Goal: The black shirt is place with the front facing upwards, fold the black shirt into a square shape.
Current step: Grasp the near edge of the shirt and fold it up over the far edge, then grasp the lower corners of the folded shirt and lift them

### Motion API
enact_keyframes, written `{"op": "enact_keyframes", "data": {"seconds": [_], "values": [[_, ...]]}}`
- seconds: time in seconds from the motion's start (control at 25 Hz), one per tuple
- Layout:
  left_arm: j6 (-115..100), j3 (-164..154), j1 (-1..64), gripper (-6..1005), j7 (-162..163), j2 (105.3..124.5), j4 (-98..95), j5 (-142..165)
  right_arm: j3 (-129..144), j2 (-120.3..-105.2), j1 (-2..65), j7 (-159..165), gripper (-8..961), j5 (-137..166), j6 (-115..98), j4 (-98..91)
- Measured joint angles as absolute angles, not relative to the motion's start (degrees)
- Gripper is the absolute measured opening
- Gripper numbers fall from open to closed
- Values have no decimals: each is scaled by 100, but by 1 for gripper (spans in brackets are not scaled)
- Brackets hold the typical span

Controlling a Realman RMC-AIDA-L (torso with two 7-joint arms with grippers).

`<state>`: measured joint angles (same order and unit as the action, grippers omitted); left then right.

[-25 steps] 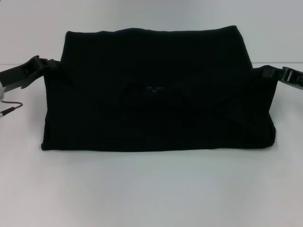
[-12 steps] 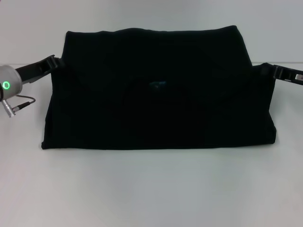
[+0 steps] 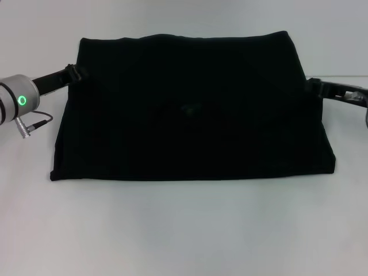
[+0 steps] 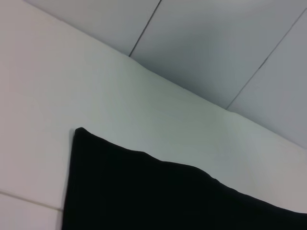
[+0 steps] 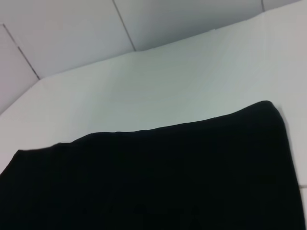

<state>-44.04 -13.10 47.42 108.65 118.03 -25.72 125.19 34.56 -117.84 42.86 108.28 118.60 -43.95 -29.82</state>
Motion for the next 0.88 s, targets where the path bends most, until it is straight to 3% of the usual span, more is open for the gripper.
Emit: {"op": "enact_keyframes", "data": {"seconds": [0.24,0.32,0.4,0.44,0.56,0.76,0.88], "values": [[-4351,-1309,4686,69,10644,11883,-2583,12413,3397,-11890,4261,10625,136,11807,-4228,-2986],[-4384,-1309,4610,77,10652,11873,-2588,12407,3376,-11877,4165,10637,216,11635,-4271,-3011],[-4485,-1306,4509,289,10751,11829,-2599,12407,3367,-11818,4034,10622,297,11361,-4477,-3018],[-4605,-1306,4436,325,10877,11778,-2603,12410,3366,-11781,3960,10608,337,11207,-4617,-3025],[-5191,-1315,4238,434,11279,11533,-2569,12439,3366,-11591,3660,10211,592,10669,-5607,-3028],[-6677,-1676,3869,649,12047,10977,-2520,12458,3425,-11495,3448,9203,828,10606,-7130,-3052],[-7341,-2264,3717,752,12538,10704,-2575,12509,3453,-11504,3398,8640,871,10876,-7821,-3053]]}}
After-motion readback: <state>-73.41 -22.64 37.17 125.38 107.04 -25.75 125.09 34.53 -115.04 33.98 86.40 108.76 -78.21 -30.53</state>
